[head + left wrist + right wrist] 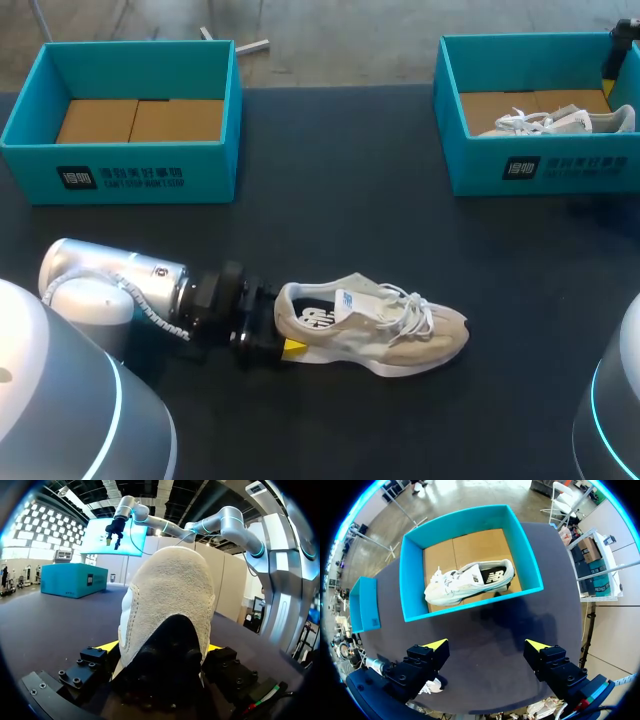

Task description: Take the shoe out of the shoebox, open the shoe tongue, remove and reinsert the insole, then place the shoe into the shoebox

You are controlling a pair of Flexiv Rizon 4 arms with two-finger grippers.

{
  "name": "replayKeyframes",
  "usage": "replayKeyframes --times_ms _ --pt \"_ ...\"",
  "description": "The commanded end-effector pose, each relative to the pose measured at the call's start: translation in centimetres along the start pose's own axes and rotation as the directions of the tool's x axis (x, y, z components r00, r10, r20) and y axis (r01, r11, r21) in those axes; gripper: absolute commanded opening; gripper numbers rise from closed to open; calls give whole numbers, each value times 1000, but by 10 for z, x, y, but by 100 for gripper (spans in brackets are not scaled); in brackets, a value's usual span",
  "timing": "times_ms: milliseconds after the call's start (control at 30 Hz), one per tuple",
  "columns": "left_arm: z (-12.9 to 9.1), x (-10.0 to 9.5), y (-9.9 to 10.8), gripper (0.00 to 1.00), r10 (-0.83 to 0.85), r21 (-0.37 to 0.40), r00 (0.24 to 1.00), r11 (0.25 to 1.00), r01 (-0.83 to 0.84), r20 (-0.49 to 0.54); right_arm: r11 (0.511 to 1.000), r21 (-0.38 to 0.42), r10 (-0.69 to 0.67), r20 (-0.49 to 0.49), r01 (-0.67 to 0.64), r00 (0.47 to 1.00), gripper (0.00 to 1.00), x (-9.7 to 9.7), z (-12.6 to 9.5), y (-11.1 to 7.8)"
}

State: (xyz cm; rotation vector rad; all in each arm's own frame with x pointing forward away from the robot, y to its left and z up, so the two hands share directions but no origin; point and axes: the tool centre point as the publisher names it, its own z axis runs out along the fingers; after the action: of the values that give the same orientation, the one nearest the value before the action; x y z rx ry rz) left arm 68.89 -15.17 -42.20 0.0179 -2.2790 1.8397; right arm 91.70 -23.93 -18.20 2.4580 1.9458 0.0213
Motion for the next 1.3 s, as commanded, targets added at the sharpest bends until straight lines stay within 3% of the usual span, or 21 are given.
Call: replayKeyframes --times_ms 33,800,900,1300 --pt "-1 -3 4 0 -9 15 1000 1000 9 2 1000 -1 0 -1 0 1000 100 0 0 0" --pt "-2 -2 4 0 -13 19 1000 1000 13 0 1000 -1 0 -1 0 1000 100 0 0 0" --pt "-2 -2 4 0 -13 19 1000 1000 13 0 1000 -10 1 5 -1 1000 100 16 -1 -6" --pt "-2 -2 4 0 -13 19 1000 1000 13 0 1000 -12 7 6 -7 1000 100 20 -1 -8"
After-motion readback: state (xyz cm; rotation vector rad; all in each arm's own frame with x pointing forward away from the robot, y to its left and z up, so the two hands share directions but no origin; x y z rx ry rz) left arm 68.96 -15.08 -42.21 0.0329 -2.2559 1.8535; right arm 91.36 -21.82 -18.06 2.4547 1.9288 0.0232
